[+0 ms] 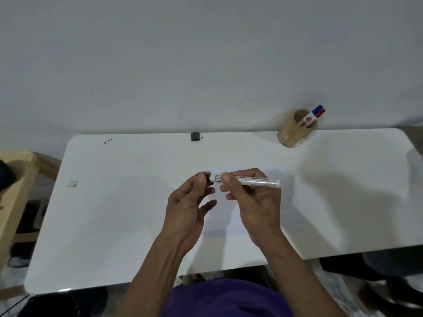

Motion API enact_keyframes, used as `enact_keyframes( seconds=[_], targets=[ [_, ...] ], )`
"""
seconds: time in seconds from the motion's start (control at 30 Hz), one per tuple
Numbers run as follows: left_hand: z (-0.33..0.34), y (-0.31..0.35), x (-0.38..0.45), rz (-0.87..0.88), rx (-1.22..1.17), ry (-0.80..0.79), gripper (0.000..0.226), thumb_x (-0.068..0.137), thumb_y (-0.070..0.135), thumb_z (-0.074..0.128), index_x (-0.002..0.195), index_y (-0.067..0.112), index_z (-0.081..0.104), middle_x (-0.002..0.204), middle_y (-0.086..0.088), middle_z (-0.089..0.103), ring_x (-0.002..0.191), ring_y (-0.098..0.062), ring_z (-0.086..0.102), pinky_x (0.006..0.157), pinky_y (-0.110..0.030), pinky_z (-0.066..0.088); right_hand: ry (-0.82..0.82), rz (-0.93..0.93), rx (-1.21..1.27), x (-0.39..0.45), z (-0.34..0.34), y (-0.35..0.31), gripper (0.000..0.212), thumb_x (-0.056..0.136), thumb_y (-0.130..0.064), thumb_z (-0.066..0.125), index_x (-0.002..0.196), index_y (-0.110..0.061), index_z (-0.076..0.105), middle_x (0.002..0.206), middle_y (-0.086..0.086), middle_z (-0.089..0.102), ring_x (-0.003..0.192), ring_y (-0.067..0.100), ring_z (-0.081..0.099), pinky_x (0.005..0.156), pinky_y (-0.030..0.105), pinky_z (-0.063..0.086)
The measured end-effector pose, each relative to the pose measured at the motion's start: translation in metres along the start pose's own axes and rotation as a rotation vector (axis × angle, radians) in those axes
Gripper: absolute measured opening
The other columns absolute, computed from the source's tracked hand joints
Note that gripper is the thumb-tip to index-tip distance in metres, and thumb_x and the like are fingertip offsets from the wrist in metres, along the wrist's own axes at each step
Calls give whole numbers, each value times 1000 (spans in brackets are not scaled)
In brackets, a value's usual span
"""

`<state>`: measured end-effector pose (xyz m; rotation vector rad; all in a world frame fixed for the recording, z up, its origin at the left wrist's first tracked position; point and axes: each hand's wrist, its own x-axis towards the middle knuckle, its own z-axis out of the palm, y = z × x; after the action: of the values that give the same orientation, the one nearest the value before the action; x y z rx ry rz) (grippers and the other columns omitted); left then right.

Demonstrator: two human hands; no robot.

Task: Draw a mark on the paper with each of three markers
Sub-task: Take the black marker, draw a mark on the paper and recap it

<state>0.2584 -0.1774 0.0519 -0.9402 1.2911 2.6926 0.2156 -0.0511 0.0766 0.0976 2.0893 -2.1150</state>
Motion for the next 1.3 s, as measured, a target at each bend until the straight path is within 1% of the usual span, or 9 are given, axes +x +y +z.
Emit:
enact_keyframes(
  seconds=[0.1,0.2,0.27,0.37,0.5,0.7,0.87,1.13,1.3],
  targets=[
    [20,-4,8,56,81,22,18,86,31,66,92,19,78,98,-5,75,99,-23,70,90,-42,53,-5,135,175,13,-17,2,20,78,-19,83,93,-10,73,84,9,81,80,25,78,66,31,58],
    [47,-8,18,163,191,93,17,91,27,65,96,14,75,97,-8,78,101,-25,73,93,-43,55,97,299,366,30,-40,5,66,63,-25,88,124,-18,64,100,-1,79,94,18,76,75,30,57],
    [68,-9,28,254,265,163,13,95,22,65,96,13,75,89,-4,79,93,-20,75,90,-41,56,195,188,149,40,-65,5,85,63,-26,93,138,-27,54,117,-12,70,109,6,69,85,22,53],
    [101,-10,41,383,440,192,10,94,20,67,94,15,76,84,-1,79,83,-9,73,82,-26,55,196,-258,-396,59,-103,8,59,75,-19,92,126,-28,65,121,-17,66,112,2,59,92,11,47],
    [157,-18,54,468,668,55,11,93,15,69,87,20,77,83,5,78,83,-8,73,78,-17,55,127,-580,-631,94,-132,8,33,75,-9,91,105,-14,76,100,-3,75,98,18,65,88,17,48],
    [217,-38,77,484,811,-14,9,90,27,72,96,23,78,88,10,79,91,-7,73,90,-33,57,148,-574,-584,138,-181,5,32,82,-1,84,112,-7,74,98,7,79,87,3,67,84,-3,41],
    [238,-54,110,430,852,94,27,86,38,75,111,28,69,90,17,73,90,7,66,79,-18,50,217,-450,-295,173,-210,-17,63,93,-1,73,141,-33,49,112,-4,74,95,2,73,85,10,53],
    [249,-80,177,435,1126,105,76,82,43,79,145,23,41,142,0,53,114,-9,56,98,-42,54,359,-497,-142,237,-218,-25,47,91,-5,77,130,-18,53,110,10,74,100,18,77,88,26,61],
    [255,-86,193,482,1115,44,73,82,37,81,142,24,43,131,18,51,125,-19,56,98,-47,54,369,-469,-260,253,-212,-5,41,92,-8,78,128,-9,59,106,1,75,96,5,72,80,18,58]
  ],
)
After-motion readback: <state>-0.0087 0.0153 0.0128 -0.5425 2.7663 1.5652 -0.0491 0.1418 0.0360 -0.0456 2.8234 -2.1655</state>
